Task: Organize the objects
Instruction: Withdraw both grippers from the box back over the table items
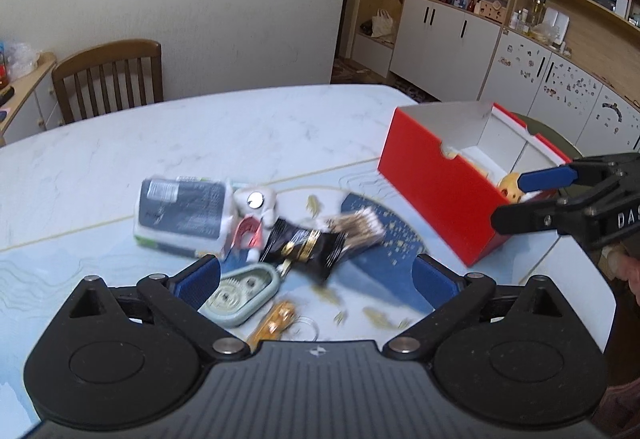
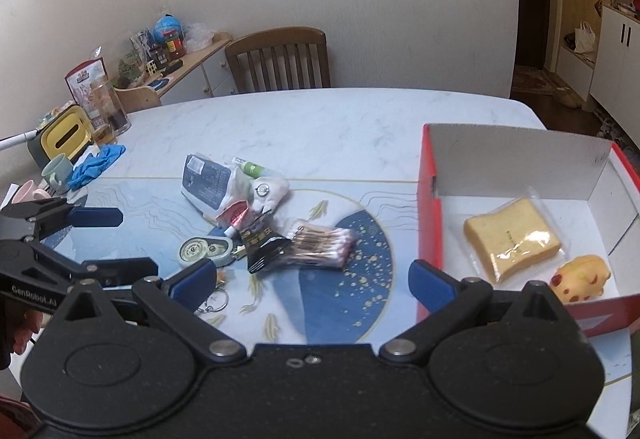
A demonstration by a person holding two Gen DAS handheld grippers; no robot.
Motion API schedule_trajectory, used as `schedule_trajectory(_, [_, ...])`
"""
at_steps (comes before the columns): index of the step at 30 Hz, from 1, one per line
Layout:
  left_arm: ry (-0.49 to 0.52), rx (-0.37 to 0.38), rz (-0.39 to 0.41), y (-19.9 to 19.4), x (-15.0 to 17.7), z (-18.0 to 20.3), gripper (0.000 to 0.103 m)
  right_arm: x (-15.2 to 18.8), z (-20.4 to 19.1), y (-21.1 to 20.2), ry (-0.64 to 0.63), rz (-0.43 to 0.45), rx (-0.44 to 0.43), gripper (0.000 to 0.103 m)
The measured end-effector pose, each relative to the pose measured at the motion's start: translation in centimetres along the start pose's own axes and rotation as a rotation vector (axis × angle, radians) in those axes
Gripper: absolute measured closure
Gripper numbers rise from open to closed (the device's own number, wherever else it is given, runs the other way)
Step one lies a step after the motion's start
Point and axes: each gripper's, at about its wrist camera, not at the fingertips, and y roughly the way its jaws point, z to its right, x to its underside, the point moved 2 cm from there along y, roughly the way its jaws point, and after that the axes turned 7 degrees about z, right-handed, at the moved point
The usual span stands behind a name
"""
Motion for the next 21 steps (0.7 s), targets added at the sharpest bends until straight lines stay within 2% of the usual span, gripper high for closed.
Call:
schedule_trajectory(4, [0.013, 0.004, 0.011, -0.4, 1.8, -1.2, 0.0, 0.7, -1.1, 0.8, -0.008, -0.013, 0.018, 0.001])
schedule_trajectory(12, [0.046, 0.005, -0.062, 0.5, 4.9, -2.4, 0.0, 1.9, -3.1, 2.5, -0.02, -0.038, 0.026, 0.001])
schedule_trajectory(17, [0.104, -0.008, -0.08, 1.1, 6.7, -2.7, 0.0, 2.8, -4.1, 3.8, -0.031, -0.063, 0.036, 0.001])
schedule_trajectory(21, [0.11, -0.012, -0.09, 1.8, 7.8, -3.1, 0.0, 3.3, -4.5, 4.9, -0.038, -0.072, 0.05, 0.002])
